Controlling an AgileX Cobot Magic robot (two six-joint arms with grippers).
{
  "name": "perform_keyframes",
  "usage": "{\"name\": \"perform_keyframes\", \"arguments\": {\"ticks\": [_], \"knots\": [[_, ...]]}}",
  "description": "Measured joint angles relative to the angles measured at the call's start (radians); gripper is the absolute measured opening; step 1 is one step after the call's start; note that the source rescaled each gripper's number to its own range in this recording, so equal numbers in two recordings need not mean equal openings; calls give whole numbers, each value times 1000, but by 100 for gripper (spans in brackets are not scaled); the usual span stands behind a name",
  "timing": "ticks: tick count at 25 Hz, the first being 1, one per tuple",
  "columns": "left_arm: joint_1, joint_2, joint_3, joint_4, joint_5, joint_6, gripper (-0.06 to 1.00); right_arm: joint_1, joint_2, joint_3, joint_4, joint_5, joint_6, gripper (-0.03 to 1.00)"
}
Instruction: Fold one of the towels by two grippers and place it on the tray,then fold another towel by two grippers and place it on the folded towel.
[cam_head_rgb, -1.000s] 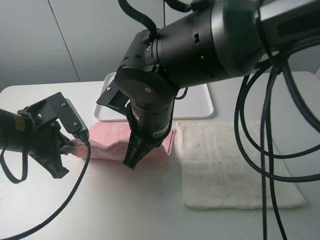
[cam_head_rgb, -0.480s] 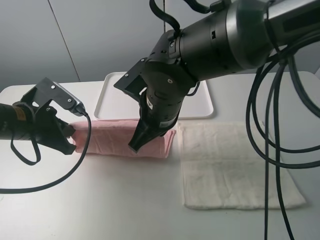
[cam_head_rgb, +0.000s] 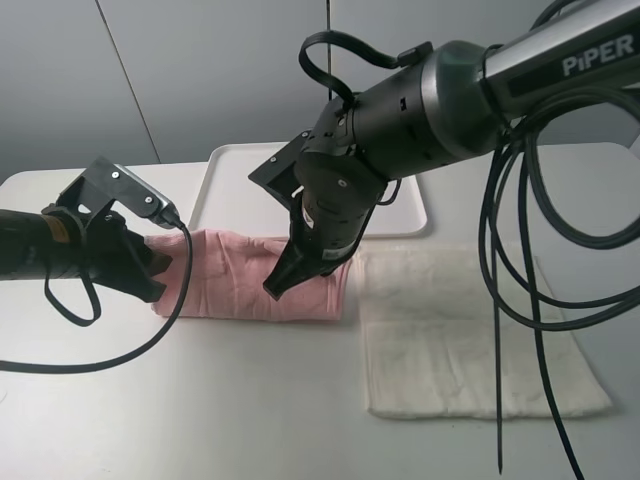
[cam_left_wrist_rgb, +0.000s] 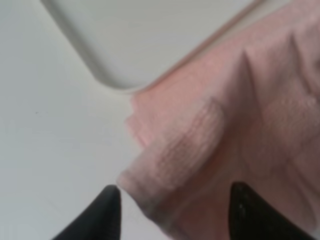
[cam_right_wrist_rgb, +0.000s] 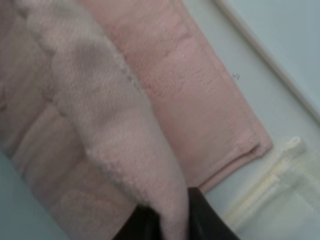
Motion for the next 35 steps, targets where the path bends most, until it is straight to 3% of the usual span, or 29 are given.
{"name": "perform_keyframes", "arguments": {"ticks": [2,5,8,10,14,16,19,22,24,35], "knots": [[0,3,0,-17,-31,-2,70,0,0,0,-74,-11,73,34],[0,3,0,-28,-53,-2,73,0,0,0,-160,-17,197,72],[0,3,0,-30,-53,-2,73,0,0,0,-183,-11,250,95],[0,3,-2,-64,-40,-2,76,0,0,0,-189,8,264,99],[10,8,-88,-166,153,-4,86,-2,0,0,-154,47,273,99],[26,24,-151,-210,267,-6,90,-9,0,0,-73,51,245,99],[52,60,-259,-241,430,-10,92,-34,0,-2,102,57,117,99],[68,126,-366,-243,582,-45,93,-63,0,-8,255,61,-2,99],[69,181,-420,-243,661,-68,93,-74,0,-8,305,71,-49,99],[72,372,-558,-152,805,-219,93,-76,0,-8,331,131,-115,99]]}}
